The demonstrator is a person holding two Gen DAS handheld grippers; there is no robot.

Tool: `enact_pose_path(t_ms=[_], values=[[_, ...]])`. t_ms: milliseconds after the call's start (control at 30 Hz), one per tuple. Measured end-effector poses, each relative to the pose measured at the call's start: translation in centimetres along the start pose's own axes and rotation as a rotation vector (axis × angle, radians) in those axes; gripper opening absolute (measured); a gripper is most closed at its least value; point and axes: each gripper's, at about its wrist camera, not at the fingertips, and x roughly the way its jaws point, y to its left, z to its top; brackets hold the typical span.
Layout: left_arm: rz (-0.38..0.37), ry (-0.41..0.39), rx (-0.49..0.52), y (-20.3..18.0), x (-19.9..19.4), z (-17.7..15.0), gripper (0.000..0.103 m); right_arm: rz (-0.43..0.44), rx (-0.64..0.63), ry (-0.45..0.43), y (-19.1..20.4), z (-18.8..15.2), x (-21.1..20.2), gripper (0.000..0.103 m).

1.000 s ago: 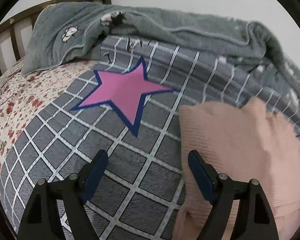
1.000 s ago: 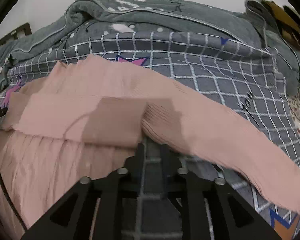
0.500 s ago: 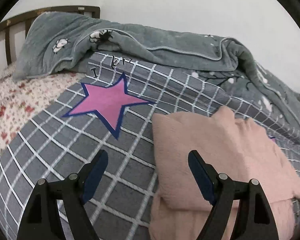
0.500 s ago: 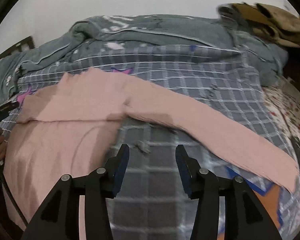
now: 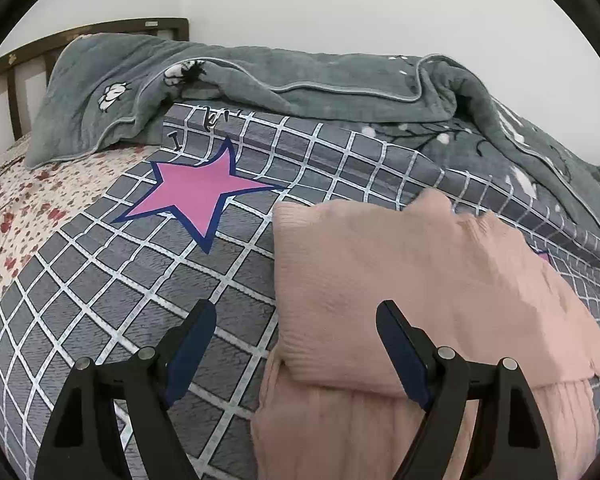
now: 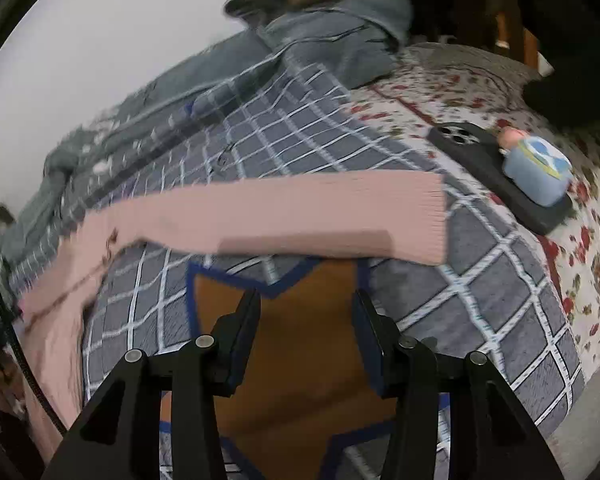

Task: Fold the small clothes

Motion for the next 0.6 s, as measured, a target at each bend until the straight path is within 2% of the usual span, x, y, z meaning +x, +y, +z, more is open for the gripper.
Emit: enact_pose_path(t_ms=[100, 200, 333, 400, 500, 600], values=[[-0.011, 0.011, -0.025, 0.0, 0.4, 0.1, 0.081, 0.014, 0.088, -0.016, -1.9, 0.6, 0.3, 0.047], [-0.006, 0.009, -0.041, 0.4, 0.6, 0.0, 0.081, 0.065, 0.184, -0.044, -3.8, 1.3, 0.5, 0.047], [-0.007, 0.017, -0.069, 0.8, 0.9, 0.1, 0.081, 0.061, 0.219, -0.072, -4.1, 2.3, 1.3, 0.046], [-0.012, 0.021, -0.078, 1.0, 1.0, 0.1, 0.081, 0.035, 0.229, -0.08, -4.1, 3.0, 1.7, 0.042], [-0.015, 0.016, -0.083, 1.1, 0.9, 0.2, 0.081, 0.011, 0.244, -0.097, -4.5, 3.6, 1.8, 0.017], [-0.022, 0.011, -0.079, 1.0, 0.7, 0.2, 0.081, 0.003, 0.228, -0.104, -4.0, 4.1, 1.4, 0.012]])
